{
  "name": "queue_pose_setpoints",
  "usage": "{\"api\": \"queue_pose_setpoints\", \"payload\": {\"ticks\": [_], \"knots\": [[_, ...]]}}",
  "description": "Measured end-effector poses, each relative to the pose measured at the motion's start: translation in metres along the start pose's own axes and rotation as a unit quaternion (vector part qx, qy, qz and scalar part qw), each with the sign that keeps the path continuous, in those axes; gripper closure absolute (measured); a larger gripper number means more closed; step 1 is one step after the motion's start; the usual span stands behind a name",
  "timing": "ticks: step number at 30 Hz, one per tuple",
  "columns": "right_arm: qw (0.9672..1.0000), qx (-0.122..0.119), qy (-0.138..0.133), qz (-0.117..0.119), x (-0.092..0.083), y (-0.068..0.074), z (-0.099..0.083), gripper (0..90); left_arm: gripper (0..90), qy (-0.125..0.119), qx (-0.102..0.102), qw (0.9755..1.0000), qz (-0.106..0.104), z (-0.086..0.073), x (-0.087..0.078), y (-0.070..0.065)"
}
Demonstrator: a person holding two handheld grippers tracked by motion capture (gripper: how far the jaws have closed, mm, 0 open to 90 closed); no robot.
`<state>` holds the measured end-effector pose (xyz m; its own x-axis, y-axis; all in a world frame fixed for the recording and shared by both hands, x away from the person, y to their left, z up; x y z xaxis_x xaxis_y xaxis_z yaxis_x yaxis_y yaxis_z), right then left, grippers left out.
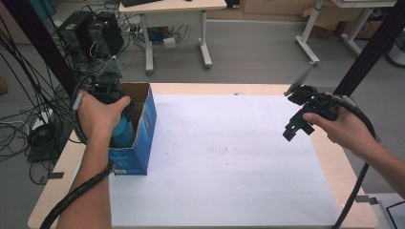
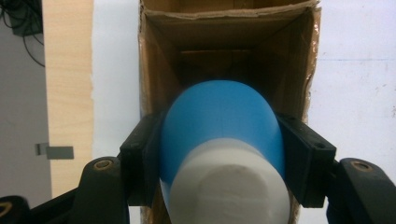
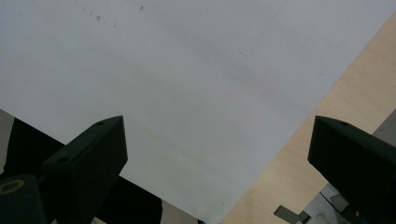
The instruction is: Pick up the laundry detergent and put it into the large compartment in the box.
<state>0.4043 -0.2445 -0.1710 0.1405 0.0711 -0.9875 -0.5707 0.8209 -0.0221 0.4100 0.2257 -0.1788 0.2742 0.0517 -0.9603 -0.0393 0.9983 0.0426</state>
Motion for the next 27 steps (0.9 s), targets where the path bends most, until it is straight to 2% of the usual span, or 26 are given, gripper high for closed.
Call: {"api": "queue_pose_setpoints", "payload": {"ticks": [11,19,27], "knots": [[1.0000,-0.001,0.003,0.000,0.004,0.001,0.002,4.7,38.3,0.011,0.009,0.9999,0.002,-0.002,0.020,-0.002],[1.0000,0.000,0.008,0.002,0.008,-0.001,0.002,4.7,38.3,0.016,0.015,0.9997,0.008,0.000,0.026,-0.005],[1.0000,0.000,0.008,0.001,0.010,-0.001,0.001,4.7,38.3,0.022,0.013,0.9996,0.011,0.000,0.033,-0.003]]}}
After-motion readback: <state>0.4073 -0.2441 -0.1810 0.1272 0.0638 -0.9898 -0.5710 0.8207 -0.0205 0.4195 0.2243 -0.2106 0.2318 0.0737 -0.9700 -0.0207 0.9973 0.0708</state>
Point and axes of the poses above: each handheld gripper's, and its own axes: x roughly forward along the jaws, z roughly out of its top, y roughly to its left, the point moved 9 cm from there along x, roughly forward along the jaws, and after that the axes turned 3 degrees about -y, right-handed, at the moved point
